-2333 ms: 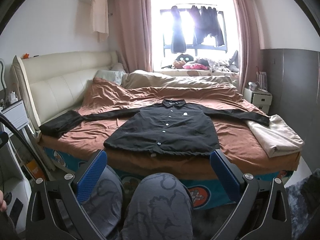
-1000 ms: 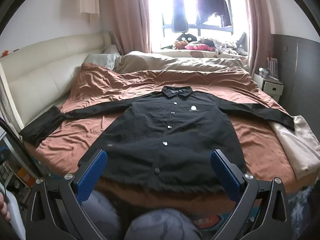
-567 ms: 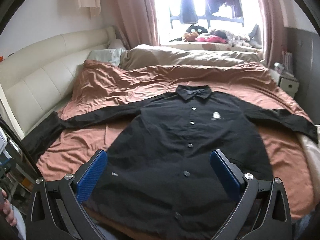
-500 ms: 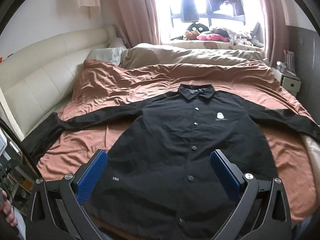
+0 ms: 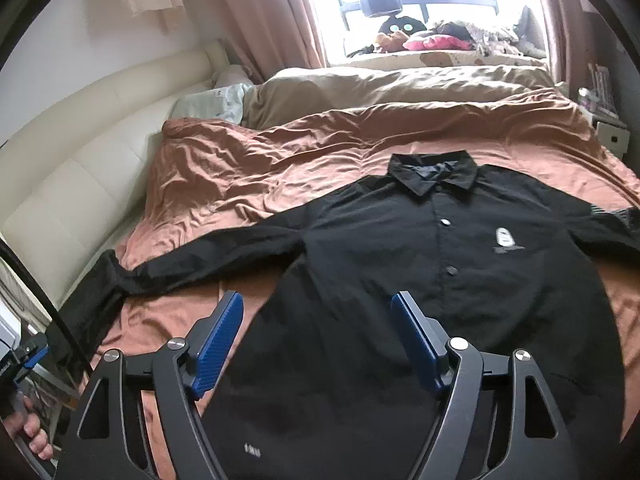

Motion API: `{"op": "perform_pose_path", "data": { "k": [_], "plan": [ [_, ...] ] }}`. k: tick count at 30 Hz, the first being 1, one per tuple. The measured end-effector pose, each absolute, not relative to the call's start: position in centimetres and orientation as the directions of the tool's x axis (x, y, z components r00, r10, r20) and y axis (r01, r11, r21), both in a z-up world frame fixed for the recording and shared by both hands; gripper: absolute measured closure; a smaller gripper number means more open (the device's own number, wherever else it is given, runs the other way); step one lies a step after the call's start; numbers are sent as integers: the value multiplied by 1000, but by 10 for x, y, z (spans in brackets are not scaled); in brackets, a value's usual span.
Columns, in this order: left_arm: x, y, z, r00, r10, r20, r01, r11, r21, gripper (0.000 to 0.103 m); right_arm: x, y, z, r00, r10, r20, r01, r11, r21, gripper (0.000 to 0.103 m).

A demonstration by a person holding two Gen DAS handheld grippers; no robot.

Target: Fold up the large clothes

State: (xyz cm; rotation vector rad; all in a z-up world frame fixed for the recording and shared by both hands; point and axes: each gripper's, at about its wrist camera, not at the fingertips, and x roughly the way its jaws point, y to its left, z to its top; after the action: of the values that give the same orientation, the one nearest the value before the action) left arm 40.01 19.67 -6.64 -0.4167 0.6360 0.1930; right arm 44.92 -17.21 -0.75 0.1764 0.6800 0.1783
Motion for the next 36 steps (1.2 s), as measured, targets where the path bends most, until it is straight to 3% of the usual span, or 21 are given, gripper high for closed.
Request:
{"op": "perform_pose_path", "data": {
  "k": [4, 8, 15, 22, 28, 32, 34, 36],
  "plan": [
    [436, 217, -77, 773, 38, -633, -315, 890, -330, 18, 494, -164, -19, 745, 243, -621, -107, 963, 248, 45],
    [471, 237, -89, 753, 50, -656, -337, 886, -319, 18, 535, -157, -30, 719, 247, -650, -99, 961, 256, 53],
    [537, 262, -120, 714, 24, -700, -356, 873, -333, 18, 595, -144, -53, 668, 266, -695, -77, 953, 292, 60],
    [590, 281, -168, 648, -12, -761, -411, 836, -363, 18, 657, -136, -84, 608, 292, -739, -48, 942, 333, 74],
    [612, 303, -201, 602, -10, -798, -489, 786, -378, 28, 700, -133, -111, 587, 334, -737, -23, 917, 398, 75],
    [626, 308, -209, 582, 32, -813, -507, 796, -332, 40, 723, -132, -137, 562, 381, -734, -10, 890, 455, 80],
    [632, 309, -209, 568, 54, -821, -514, 803, -302, 55, 731, -133, -150, 544, 391, -742, 10, 882, 471, 81],
    [635, 309, -209, 546, 67, -835, -528, 802, -281, 85, 740, -133, -169, 507, 396, -766, 32, 879, 476, 85]
  ]
}}
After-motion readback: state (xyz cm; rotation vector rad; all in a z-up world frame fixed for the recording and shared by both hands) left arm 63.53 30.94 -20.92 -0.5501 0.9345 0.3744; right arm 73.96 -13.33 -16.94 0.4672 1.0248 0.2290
